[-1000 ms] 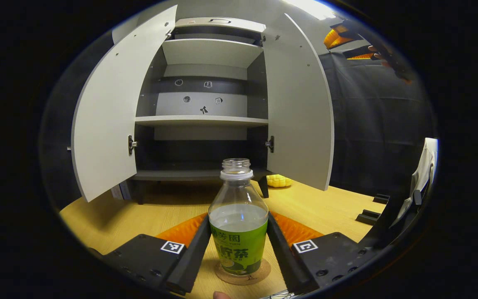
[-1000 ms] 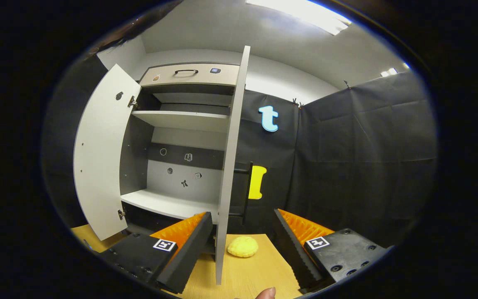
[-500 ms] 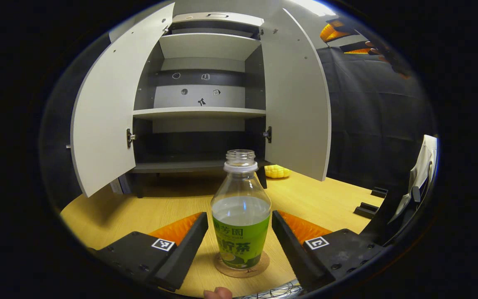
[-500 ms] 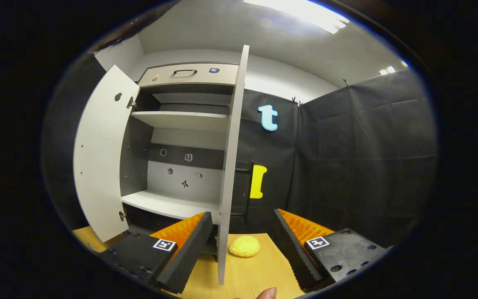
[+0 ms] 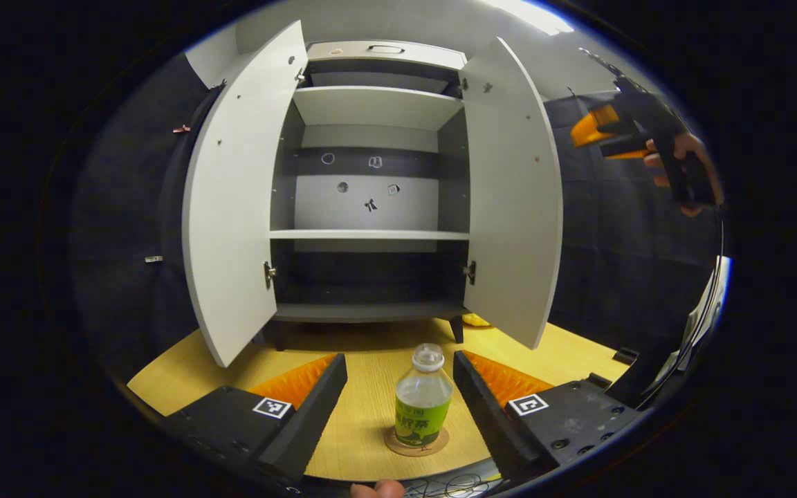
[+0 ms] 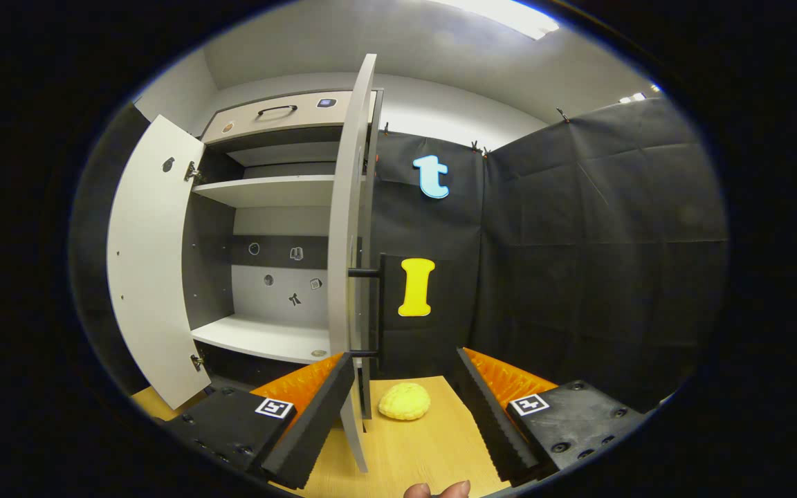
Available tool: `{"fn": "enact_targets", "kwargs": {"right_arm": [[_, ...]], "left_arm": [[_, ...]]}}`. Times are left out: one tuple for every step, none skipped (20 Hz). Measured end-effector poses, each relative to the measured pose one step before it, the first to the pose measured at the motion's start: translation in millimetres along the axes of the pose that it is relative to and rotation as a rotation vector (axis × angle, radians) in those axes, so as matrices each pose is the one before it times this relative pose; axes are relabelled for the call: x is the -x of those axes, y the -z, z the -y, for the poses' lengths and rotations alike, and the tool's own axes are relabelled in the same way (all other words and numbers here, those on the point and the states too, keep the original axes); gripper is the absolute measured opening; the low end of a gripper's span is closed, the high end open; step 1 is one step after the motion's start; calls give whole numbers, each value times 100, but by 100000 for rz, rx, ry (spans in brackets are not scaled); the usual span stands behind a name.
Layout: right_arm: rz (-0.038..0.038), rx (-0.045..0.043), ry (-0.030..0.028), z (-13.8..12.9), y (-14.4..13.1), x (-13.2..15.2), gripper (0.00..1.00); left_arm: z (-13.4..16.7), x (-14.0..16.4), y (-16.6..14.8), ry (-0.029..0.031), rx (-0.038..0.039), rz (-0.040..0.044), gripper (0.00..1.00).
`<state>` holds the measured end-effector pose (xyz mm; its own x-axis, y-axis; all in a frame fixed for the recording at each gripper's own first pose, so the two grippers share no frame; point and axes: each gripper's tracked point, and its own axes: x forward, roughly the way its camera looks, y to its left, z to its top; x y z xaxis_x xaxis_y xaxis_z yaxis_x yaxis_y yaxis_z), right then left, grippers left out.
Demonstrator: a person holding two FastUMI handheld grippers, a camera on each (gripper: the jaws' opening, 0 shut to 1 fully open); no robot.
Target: Grasp the bottle in the cabinet with the left hand and place it on the coaster, then close the right door with the right hand and the left door with the left hand.
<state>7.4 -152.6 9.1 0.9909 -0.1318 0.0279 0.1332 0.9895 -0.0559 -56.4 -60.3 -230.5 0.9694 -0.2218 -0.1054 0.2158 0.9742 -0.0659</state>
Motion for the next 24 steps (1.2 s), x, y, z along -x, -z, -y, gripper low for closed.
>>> {"fn": "enact_targets", "kwargs": {"right_arm": [[615, -405, 766, 598, -348, -609, 97], [211, -430, 708, 629, -274, -631, 97], [134, -701, 283, 530, -221, -715, 97], [-972, -934, -268, 192, 158, -696, 97], [-2120, -1348, -1351, -35, 388, -697, 98], [-2212, -1425, -763, -72, 390, -628, 97], [-1486, -1021, -1249, -119, 320, -464, 98], [-473, -340, -66, -16, 80, -455, 98], [-50, -76, -523, -71, 32, -318, 98], [-42, 3, -119, -82, -38, -282, 98], [-159, -375, -732, -211, -2, -112, 98], [106, -112, 444, -117, 61, -292, 98], [616, -58, 37, -32, -107, 141, 96], [-259, -93, -556, -120, 146, -56, 97], [-73, -1262, -995, -131, 6, 19, 97], [-482, -1440, -187, -62, 83, -26, 97], [-198, -1276, 327, -50, 68, -8, 96], [323, -620, 385, 16, 81, 123, 97], [100, -442, 510, -28, 114, 44, 97], [230, -595, 208, -159, -13, 55, 97], [-201, -923, 10, -413, 146, 99, 97], [-132, -1205, -656, -551, 72, 116, 97], [-442, -812, -1281, -570, 160, 126, 97], [-352, -390, -1837, -783, 129, 115, 97]], "left_arm": [[-342, 300, -1966, -1119, 996, 1887, 98], [-506, 15, -1857, -1528, 139, 2092, 98], [-562, -31, -1889, -1497, -549, 1886, 98], [-520, -131, -1405, -1156, -670, 1135, 98], [-540, -171, -1233, -1249, -648, 171, 98], [-505, -133, -992, -808, -256, 180, 98], [-533, -192, -1050, -1105, -140, -121, 98], [-495, -105, -892, -747, 243, 94, 98], [-476, -123, -853, -847, -76, -140, 98], [-685, -23, -562, -1422, -769, -117, 98], [-421, 10, -608, -540, -1104, 244, 98], [-259, -15, -289, -344, -1224, 132, 98], [-355, 92, -280, -179, -1172, -24, 98], [-301, 101, -31, -55, -682, -66, 98], [-235, 85, -138, 278, -57, 25, 98], [-173, 225, -111, -16, 418, 231, 98], [-261, 173, -154, -123, 512, 61, 98], [-355, 125, -122, -507, 455, 97, 98], [-404, 85, -33, -740, 485, 146, 98], [-313, 85, -138, -408, 707, 116, 98], [-262, -2, 39, -160, 614, -173, 98], [-233, 64, -70, 12, 356, 27, 98], [-384, 14, -50, -381, -121, 217, 98], [-320, -34, -64, -237, -364, -16, 98]]}}
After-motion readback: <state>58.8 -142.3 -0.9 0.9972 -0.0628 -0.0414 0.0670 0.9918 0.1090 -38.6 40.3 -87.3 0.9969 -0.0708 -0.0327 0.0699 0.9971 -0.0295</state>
